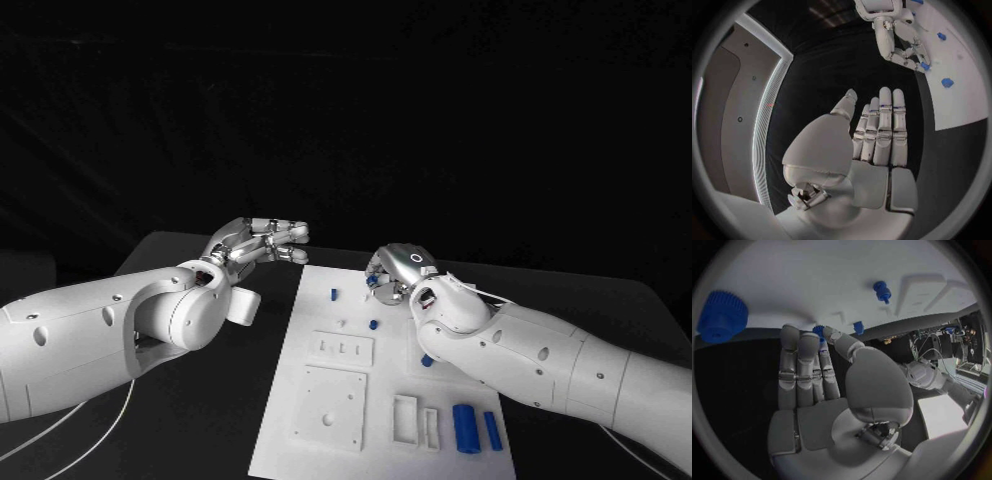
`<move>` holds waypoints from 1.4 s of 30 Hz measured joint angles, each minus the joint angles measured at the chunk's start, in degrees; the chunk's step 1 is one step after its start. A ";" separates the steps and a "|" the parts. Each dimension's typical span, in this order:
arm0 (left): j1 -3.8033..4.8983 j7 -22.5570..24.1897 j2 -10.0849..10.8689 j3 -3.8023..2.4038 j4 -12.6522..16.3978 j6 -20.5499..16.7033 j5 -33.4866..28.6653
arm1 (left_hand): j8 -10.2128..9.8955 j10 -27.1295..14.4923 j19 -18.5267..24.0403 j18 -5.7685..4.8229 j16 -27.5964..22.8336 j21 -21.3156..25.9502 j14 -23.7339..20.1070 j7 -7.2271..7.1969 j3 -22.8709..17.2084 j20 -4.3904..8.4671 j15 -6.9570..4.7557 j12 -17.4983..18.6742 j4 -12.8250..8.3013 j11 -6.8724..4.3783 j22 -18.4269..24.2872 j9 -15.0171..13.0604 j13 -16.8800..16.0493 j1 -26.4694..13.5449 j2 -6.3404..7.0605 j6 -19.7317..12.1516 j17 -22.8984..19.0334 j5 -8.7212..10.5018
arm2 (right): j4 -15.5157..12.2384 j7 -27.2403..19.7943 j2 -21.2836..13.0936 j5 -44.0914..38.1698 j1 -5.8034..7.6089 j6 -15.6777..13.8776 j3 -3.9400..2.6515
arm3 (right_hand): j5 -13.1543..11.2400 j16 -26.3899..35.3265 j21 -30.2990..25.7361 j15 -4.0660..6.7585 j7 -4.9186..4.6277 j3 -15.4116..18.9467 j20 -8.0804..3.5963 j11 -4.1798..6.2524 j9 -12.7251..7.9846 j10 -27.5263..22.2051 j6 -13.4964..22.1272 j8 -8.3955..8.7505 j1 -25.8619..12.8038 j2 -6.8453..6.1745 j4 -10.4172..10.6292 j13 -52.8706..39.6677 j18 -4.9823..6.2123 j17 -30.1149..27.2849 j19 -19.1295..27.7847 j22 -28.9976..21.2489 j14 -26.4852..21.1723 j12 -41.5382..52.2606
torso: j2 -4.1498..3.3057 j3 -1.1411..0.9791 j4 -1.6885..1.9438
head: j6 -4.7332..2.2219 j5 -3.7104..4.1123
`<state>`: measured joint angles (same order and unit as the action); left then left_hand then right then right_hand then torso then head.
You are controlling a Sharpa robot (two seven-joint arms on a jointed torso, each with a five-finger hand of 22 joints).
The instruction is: Assemble the parts on the task board
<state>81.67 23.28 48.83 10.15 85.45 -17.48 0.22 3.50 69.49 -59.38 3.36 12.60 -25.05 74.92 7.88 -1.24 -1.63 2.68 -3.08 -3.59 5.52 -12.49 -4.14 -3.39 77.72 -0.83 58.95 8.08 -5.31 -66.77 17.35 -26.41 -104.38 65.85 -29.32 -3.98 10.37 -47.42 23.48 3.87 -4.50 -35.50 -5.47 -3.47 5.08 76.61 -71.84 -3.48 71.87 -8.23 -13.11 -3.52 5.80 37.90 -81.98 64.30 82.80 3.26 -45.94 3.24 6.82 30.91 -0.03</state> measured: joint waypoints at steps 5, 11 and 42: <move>0.04 -0.10 -0.21 0.00 -0.16 0.05 0.03 | 0.00 0.00 0.00 0.00 0.00 0.00 0.00 0.00 0.00 0.00 0.00 0.00 0.00 0.00 0.00 0.00 0.00 0.00 0.00 0.00 0.00 0.00 | 0.24 -0.10 0.19 0.00 0.03 -0.14 -0.03 | 0.00 0.00 -0.42 0.02 0.00 0.00 0.04 0.01 -0.04 -0.01 0.00 0.01 0.01 0.01 0.00 -0.40 0.00 -0.09 -0.34 0.30 0.02 -0.01 | -0.14 0.09 -0.01 | 0.08 0.07; 0.05 -0.23 -0.36 0.00 -0.40 0.12 0.07 | 0.00 0.00 0.00 0.00 0.00 0.00 0.00 0.00 0.00 0.00 0.00 0.00 0.00 0.00 0.00 0.00 0.00 0.00 0.00 0.00 0.00 0.00 | 0.44 -0.44 0.25 0.02 0.03 -0.04 -0.03 | 0.00 0.00 -0.86 0.02 -0.29 0.57 0.05 0.02 -0.14 -0.01 0.33 0.04 0.10 0.10 0.09 -0.42 -0.02 -0.21 -0.34 0.58 0.03 -0.06 | -0.35 0.24 0.02 | 0.13 0.24; 0.07 -0.39 0.17 0.03 -1.41 0.33 0.08 | 0.00 -0.20 0.43 0.01 0.00 -0.45 0.00 0.20 -0.70 -0.01 0.00 0.00 -0.70 -0.21 0.07 0.00 0.00 0.31 -0.31 -0.20 -0.11 -0.86 | -10.60 -1.37 -12.04 6.51 -0.08 -1.85 -4.35 | 0.57 -1.12 -6.59 -1.55 -2.22 13.54 2.17 0.60 -1.25 -3.38 9.61 0.00 0.26 -3.93 9.79 -0.22 1.70 -2.27 -2.06 -2.69 0.02 0.24 | 0.14 -0.11 -1.25 | -0.82 0.05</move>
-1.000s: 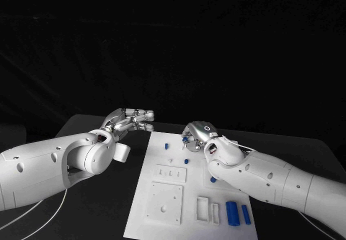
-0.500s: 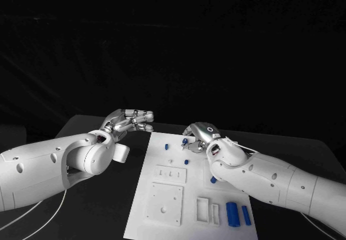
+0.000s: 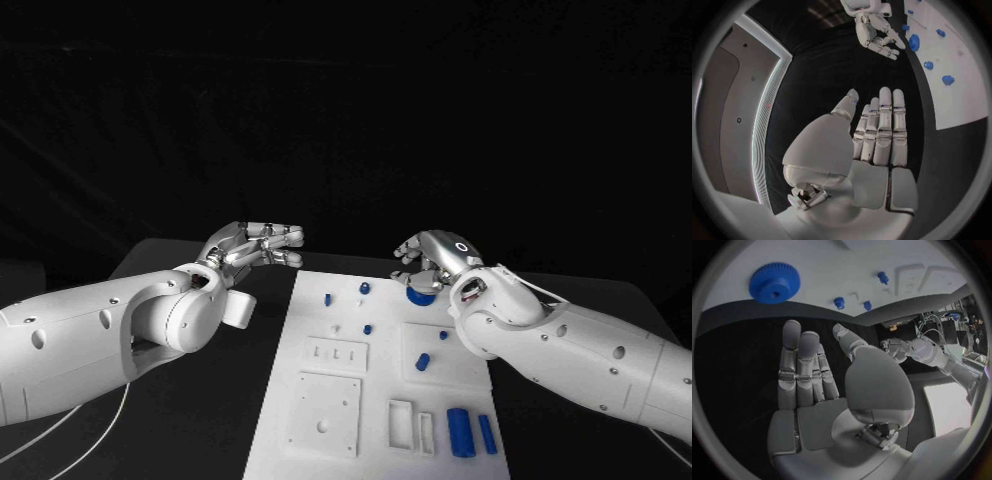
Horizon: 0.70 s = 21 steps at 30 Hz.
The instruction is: Assemble the parts on the task board
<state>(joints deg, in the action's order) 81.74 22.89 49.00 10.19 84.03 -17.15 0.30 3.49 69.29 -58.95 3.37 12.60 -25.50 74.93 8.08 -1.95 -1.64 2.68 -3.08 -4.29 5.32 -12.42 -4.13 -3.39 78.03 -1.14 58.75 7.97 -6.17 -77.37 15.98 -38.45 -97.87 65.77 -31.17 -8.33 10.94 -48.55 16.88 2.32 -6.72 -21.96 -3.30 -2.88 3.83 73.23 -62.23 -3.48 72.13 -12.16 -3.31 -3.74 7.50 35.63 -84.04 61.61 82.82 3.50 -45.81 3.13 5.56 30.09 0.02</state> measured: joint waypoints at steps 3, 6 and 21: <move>0.01 0.01 0.01 0.00 -0.37 0.04 0.00 | 0.00 0.00 0.00 0.00 0.00 0.00 0.00 0.00 0.00 0.00 0.00 0.00 0.00 0.00 0.00 0.00 0.00 0.00 0.00 0.00 0.00 0.00 | -1.00 -0.34 -1.82 0.85 -0.05 0.33 -0.33 | 2.40 -0.32 1.11 1.37 0.71 1.06 -1.39 2.07 0.00 7.12 0.48 0.01 -0.05 -0.05 -0.46 -1.99 -1.19 0.70 0.10 1.07 -0.02 0.62 | 0.13 -0.19 -0.41 | -0.14 0.07; 0.01 0.03 0.01 0.00 -0.71 0.06 0.00 | 0.00 0.00 0.00 0.00 0.00 0.00 0.00 0.00 0.00 0.00 0.00 0.00 0.00 0.00 0.00 0.00 0.00 0.00 0.00 0.00 0.00 0.00 | -1.59 -0.69 -2.79 1.46 -0.09 0.68 -0.52 | 3.17 -0.44 0.97 2.21 1.02 5.19 -2.66 3.31 0.00 10.35 0.83 0.00 0.22 0.16 -0.90 -8.22 -2.31 1.29 0.01 1.44 -0.01 1.04 | 0.18 -0.39 -0.66 | -0.18 -0.04; 0.01 0.06 -0.01 0.03 -1.21 0.49 0.00 | 0.00 0.00 -0.01 0.00 0.00 -0.22 0.00 0.00 -0.39 0.00 0.00 0.00 -0.07 0.00 -0.05 0.00 0.00 0.00 0.00 0.00 0.01 0.00 | 0.33 -1.68 -3.88 4.17 -0.76 7.90 -0.78 | 5.48 -12.64 15.09 1.98 0.52 13.33 -2.41 3.09 0.02 1.12 3.56 0.00 1.84 2.00 -0.79 -64.59 -3.12 24.16 0.00 13.33 -0.41 50.08 | 0.16 -0.79 -1.16 | 0.24 0.21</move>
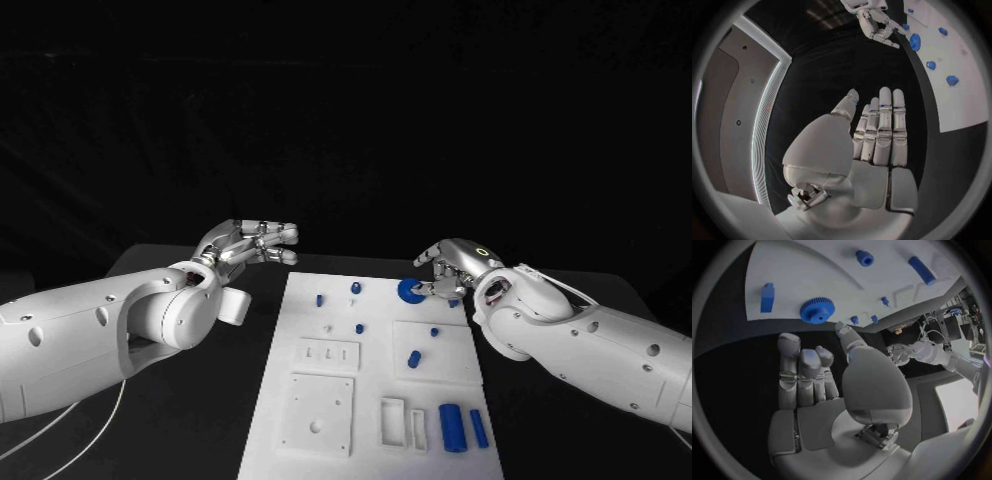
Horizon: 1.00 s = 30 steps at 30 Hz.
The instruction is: Assemble the parts on the task board
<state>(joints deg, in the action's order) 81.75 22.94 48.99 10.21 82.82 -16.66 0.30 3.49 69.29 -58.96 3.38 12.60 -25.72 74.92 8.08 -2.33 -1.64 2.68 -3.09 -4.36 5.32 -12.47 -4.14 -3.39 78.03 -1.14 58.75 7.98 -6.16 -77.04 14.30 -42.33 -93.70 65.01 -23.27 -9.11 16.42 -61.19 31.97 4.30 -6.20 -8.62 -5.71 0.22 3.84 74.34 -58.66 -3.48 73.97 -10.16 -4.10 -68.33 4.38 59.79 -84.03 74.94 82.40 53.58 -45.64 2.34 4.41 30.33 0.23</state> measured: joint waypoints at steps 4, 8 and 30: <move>0.00 0.00 -0.02 0.00 0.00 0.08 0.00 | 0.00 0.00 0.00 0.00 0.00 0.00 0.00 0.00 0.00 0.00 0.00 0.00 0.00 0.00 0.00 0.00 0.00 0.00 0.00 0.00 0.00 0.00 | 1.95 -0.10 1.09 0.43 -0.07 1.47 0.00 | 0.00 -0.39 0.66 -0.21 0.18 0.39 0.00 -0.21 0.00 0.21 0.21 0.00 0.00 0.00 0.39 -0.97 0.00 1.35 0.00 0.01 0.21 1.90 | 0.00 0.07 0.07 | 0.19 0.15; 0.00 0.00 -0.02 0.00 0.08 0.09 0.00 | 0.00 -0.42 0.20 0.00 0.00 0.00 0.00 0.00 0.00 0.21 0.00 0.00 0.00 0.42 0.00 0.00 0.00 0.00 0.00 0.00 0.00 0.00 | 3.57 -0.37 1.93 0.82 -0.13 2.26 0.00 | 0.51 -1.05 1.56 -0.03 0.30 0.39 0.00 -0.01 0.00 0.83 0.10 0.00 -0.25 0.25 0.39 -1.79 0.00 2.09 0.00 0.01 0.39 3.35 | -0.02 0.11 0.22 | 0.31 0.31; 0.00 -0.04 -0.26 0.05 0.05 0.12 0.02 | 0.00 -0.42 0.40 0.01 0.00 -0.22 -0.20 0.00 -0.16 0.00 0.20 0.00 0.16 0.42 0.01 0.00 0.00 0.00 0.00 0.00 0.01 0.00 | 7.38 -1.37 3.89 1.63 -0.29 3.83 -0.07 | 2.72 -2.03 2.63 -0.04 0.39 -0.59 -0.01 0.19 0.00 1.44 -1.03 0.00 -0.68 0.68 0.70 -3.61 0.00 3.10 0.00 -0.01 0.38 5.84 | -0.40 -0.03 0.40 | 0.91 0.59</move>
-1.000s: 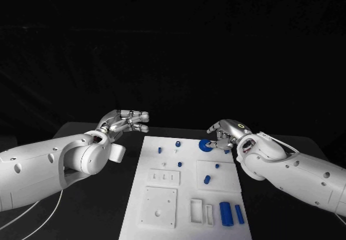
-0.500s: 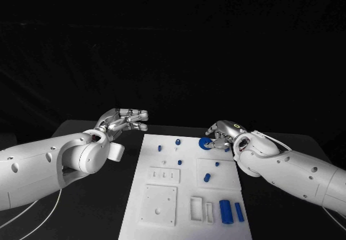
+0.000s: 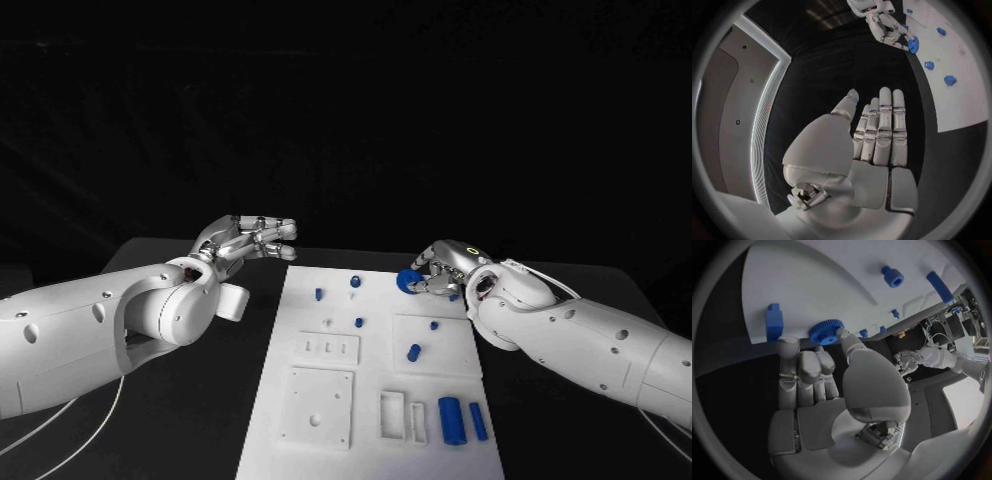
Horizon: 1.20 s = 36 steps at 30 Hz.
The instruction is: Assemble the parts on the task board
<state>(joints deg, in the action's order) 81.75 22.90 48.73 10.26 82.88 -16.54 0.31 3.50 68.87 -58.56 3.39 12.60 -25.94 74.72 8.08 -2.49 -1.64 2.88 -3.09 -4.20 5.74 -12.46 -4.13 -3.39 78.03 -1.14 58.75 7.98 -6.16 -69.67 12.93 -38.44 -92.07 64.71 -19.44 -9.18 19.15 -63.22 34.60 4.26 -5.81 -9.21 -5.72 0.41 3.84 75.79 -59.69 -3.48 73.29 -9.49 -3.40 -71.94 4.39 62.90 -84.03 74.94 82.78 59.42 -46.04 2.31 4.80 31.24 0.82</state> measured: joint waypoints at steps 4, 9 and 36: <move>0.00 -0.02 -0.03 0.01 -0.07 0.01 0.00 | 0.00 0.00 0.00 0.00 0.00 0.00 0.00 0.00 0.00 0.00 0.00 0.00 0.00 0.00 0.00 0.00 0.00 0.00 0.00 0.00 0.00 0.00 | 0.24 -0.11 0.02 0.05 -0.07 0.14 -0.05 | 0.00 0.00 0.00 0.00 0.20 0.00 0.00 0.00 0.00 0.00 -0.20 0.00 -0.24 0.24 0.01 0.00 0.00 0.00 0.00 0.00 0.00 0.00 | 0.02 0.00 0.00 | 0.11 0.03; 0.00 -0.03 -0.06 0.03 -0.08 0.05 0.00 | 0.00 0.00 0.00 0.00 0.00 0.00 0.00 0.00 0.00 0.00 0.00 0.00 0.00 0.00 0.00 0.00 0.00 0.00 0.00 0.00 0.00 0.00 | 0.47 -0.24 0.12 0.13 -0.10 0.35 -0.10 | 0.00 0.00 0.00 0.00 0.00 0.00 0.00 0.00 0.00 0.00 -0.40 0.00 -0.25 0.25 0.01 0.00 0.00 0.07 0.00 0.00 0.00 0.00 | 0.03 0.01 0.00 | 0.18 0.03; 0.00 -0.21 -0.26 0.10 -0.40 0.36 0.00 | 0.00 0.00 0.00 -0.01 0.00 0.00 0.00 0.14 -0.16 0.00 0.00 0.00 0.16 0.00 0.07 0.00 0.00 -0.24 0.24 -0.58 0.00 0.00 | 0.80 -1.10 0.31 0.57 0.21 4.32 -0.60 | 12.80 -0.45 0.67 0.00 0.00 -1.47 0.00 0.00 -0.13 -0.01 -0.37 0.04 -3.64 0.00 -3.89 -0.14 0.00 0.81 0.00 -0.02 0.00 0.23 | 0.03 0.03 0.04 | 0.62 0.10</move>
<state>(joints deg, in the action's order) 81.75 22.70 48.46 10.36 82.48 -16.18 0.32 3.49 68.88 -58.56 3.38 12.60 -25.94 74.73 8.22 -2.65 -1.64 2.88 -3.08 -4.05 5.73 -12.40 -4.13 -3.39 77.79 -0.90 58.17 7.98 -6.16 -68.87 11.83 -38.13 -91.50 64.92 -15.13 -9.78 31.94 -63.67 35.27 4.26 -5.81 -10.69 -5.72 0.41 3.71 75.78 -60.06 -3.44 69.65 -9.48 -7.29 -72.08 4.39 63.70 -84.03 74.92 82.78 59.64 -46.01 2.33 4.84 31.85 0.92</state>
